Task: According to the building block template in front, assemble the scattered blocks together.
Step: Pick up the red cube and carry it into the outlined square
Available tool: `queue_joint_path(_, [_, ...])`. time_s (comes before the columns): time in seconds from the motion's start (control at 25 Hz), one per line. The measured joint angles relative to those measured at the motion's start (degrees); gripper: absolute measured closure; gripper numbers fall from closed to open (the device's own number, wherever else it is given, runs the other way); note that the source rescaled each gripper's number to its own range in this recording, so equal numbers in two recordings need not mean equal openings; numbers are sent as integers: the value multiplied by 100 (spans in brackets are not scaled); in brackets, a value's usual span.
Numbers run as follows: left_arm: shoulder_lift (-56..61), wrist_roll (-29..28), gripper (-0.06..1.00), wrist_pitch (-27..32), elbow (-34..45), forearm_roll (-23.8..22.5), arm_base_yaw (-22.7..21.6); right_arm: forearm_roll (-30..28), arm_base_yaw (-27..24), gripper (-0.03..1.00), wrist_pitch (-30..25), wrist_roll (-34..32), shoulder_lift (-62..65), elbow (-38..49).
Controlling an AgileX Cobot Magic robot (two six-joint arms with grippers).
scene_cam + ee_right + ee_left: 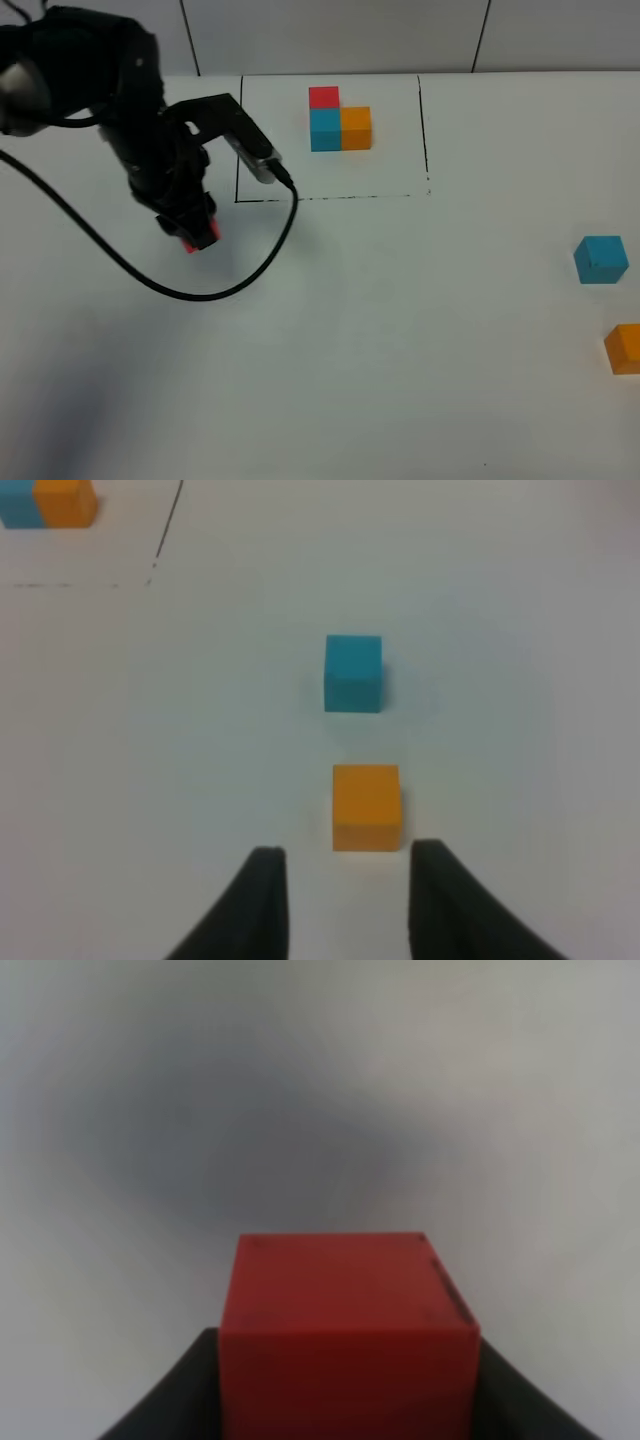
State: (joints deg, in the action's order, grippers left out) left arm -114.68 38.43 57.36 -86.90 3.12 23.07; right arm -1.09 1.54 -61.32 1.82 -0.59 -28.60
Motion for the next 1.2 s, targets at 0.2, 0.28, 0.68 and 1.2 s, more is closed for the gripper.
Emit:
queue_joint_path(0.2, [-991,690,94,603,-1609,0,542,0,0,97,0,0,0,0])
queue_joint_path(0.28, [-1360,883,94,858,-2168,0,675,0,0,97,0,0,0,0])
queue_joint_path(0.68, [-2682,1587,94,1096,-4012,-4,976,0,0,97,0,0,0,0])
queue_joint_path(1.2, [-3126,1686,94,1096,-4210,-18,976,0,0,97,0,0,0,0])
